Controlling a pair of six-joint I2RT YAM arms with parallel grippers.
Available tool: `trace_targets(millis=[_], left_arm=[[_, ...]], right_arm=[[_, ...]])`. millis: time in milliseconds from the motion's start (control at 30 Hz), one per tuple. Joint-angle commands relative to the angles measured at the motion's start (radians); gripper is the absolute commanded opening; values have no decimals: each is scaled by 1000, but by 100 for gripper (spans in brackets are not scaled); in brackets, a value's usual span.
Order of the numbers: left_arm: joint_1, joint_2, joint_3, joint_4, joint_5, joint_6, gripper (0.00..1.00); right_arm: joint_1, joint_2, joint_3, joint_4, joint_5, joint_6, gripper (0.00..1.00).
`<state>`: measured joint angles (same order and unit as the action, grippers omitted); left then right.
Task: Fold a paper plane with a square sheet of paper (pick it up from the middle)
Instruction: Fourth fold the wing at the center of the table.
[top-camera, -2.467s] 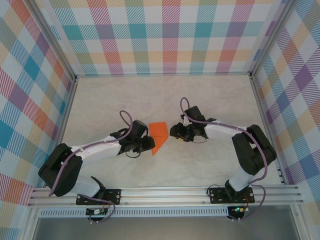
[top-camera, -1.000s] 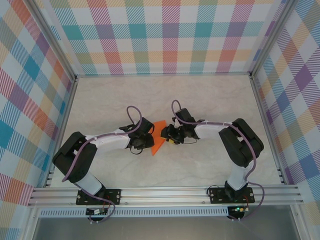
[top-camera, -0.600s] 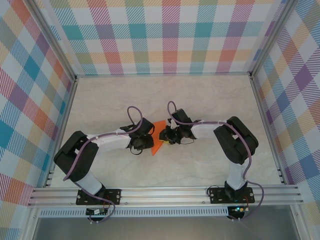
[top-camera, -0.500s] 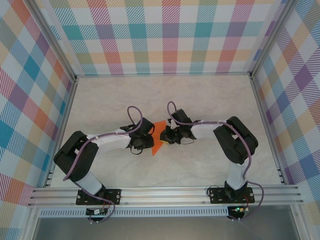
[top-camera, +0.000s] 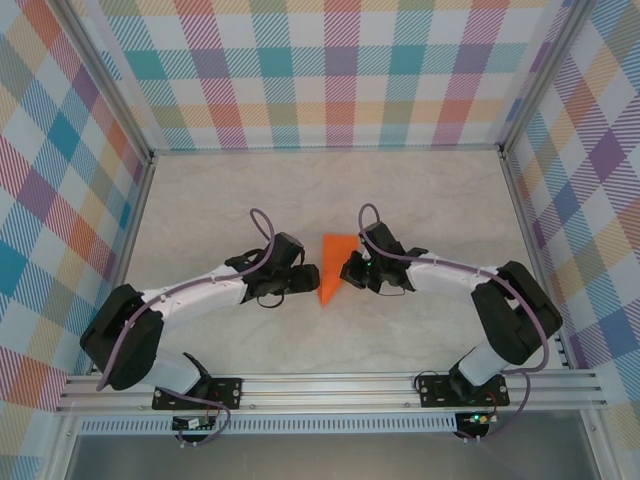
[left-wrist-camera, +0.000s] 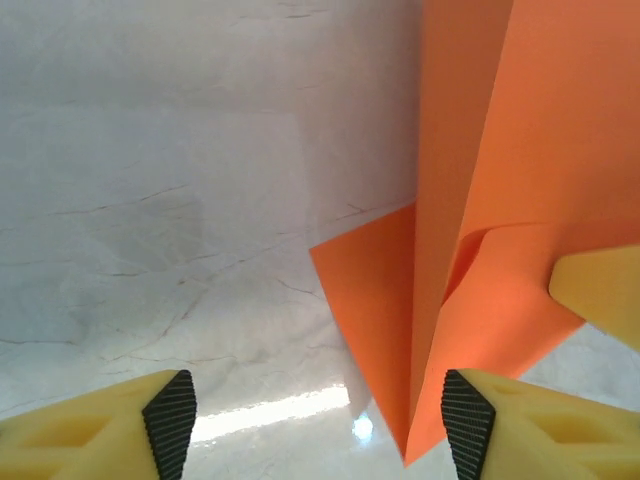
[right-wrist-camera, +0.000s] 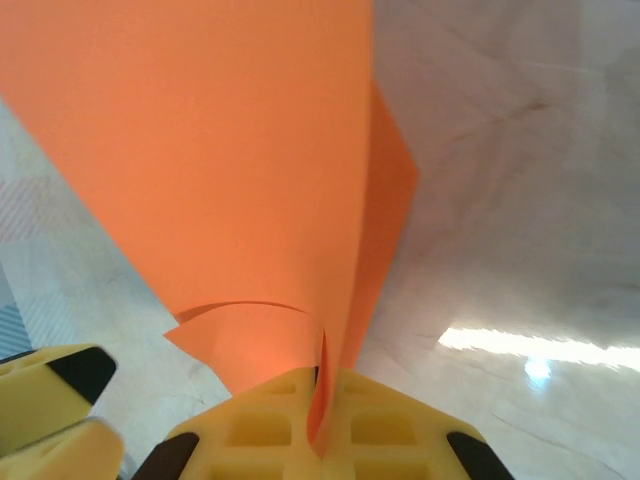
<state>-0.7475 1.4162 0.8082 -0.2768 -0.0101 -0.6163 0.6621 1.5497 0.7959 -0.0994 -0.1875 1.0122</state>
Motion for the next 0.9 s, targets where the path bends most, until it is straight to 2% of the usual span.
trace_targets(millis=[0, 200, 333, 500, 633, 867], left_arm=[[-39, -34, -43, 48, -38, 54, 80], [-103, -87, -103, 130, -96, 122, 94], [-132, -124, -145, 199, -103, 158, 100], [-180, -132, -182, 289, -110, 219, 98], [-193, -150, -181, 283, -168, 218, 95], [-193, -200, -188, 280, -180, 205, 91]], right_arm=[[8, -25, -36, -55, 66, 99, 0], [12, -35, -37, -78, 95, 196, 1], [13, -31, -22, -90, 99, 215, 2], [13, -30, -13, -87, 82, 227, 3], [13, -47, 10, -51, 56, 182, 3], [13, -119, 45, -108, 94, 122, 4]])
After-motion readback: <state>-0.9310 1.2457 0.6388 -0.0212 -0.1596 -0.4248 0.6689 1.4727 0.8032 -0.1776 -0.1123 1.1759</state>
